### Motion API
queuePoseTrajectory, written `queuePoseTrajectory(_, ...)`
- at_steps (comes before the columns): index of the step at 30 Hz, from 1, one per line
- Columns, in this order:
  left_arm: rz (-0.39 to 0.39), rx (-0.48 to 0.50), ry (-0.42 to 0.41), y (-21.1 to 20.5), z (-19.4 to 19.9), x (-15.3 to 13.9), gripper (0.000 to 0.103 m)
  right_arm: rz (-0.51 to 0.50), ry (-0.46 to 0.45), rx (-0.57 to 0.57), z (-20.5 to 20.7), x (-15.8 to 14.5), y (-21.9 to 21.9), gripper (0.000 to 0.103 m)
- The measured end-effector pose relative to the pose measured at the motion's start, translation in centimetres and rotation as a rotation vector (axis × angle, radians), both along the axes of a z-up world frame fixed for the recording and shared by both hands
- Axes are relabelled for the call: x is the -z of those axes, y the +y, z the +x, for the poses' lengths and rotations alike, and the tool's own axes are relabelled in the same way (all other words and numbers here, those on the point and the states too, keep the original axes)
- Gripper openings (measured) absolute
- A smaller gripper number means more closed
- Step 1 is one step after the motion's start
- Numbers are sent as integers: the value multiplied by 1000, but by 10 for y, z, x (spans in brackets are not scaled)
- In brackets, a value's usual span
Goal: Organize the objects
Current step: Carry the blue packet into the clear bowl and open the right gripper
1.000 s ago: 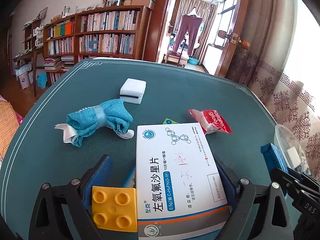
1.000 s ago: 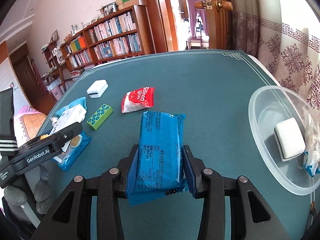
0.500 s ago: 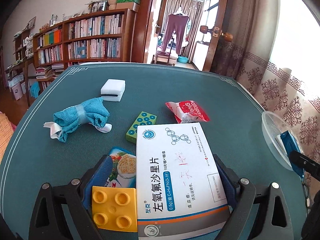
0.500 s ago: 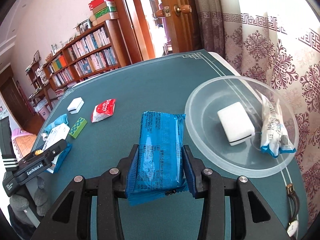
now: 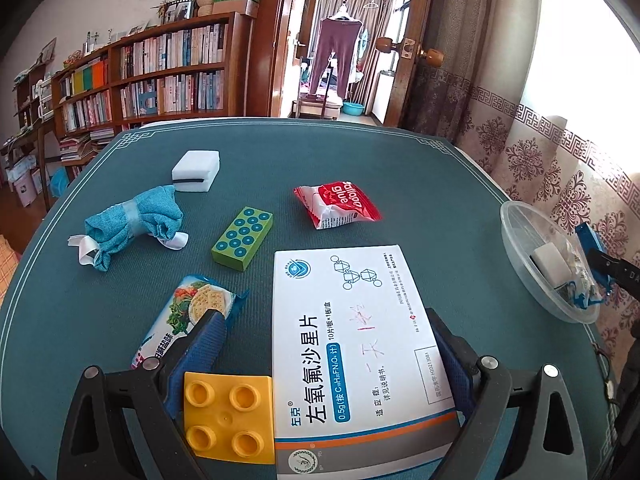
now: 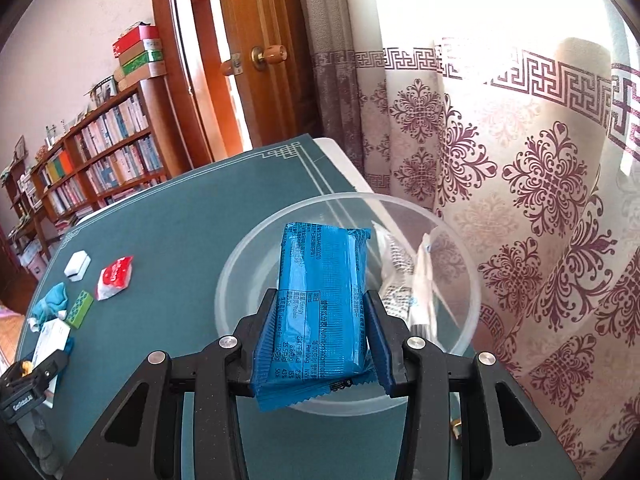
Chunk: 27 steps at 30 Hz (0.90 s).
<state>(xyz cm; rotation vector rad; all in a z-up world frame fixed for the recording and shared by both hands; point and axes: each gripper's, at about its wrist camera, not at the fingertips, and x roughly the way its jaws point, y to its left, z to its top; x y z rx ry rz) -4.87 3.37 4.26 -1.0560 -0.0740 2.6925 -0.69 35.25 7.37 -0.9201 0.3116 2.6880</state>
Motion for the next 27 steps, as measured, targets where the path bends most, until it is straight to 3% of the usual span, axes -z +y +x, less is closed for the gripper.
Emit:
queuePoseTrajectory(5,-7,8,-8,7,2,0,97,39,-23,29,-16,8,17,43)
queuePoseTrajectory(10,-20,20,-14,15,3,1,97,15,-36,44,-25,14,31,46)
queuePoseTrajectory(27,-49,111,-29,63,7,-2,97,-23,-7,-13,-3,16,34,49)
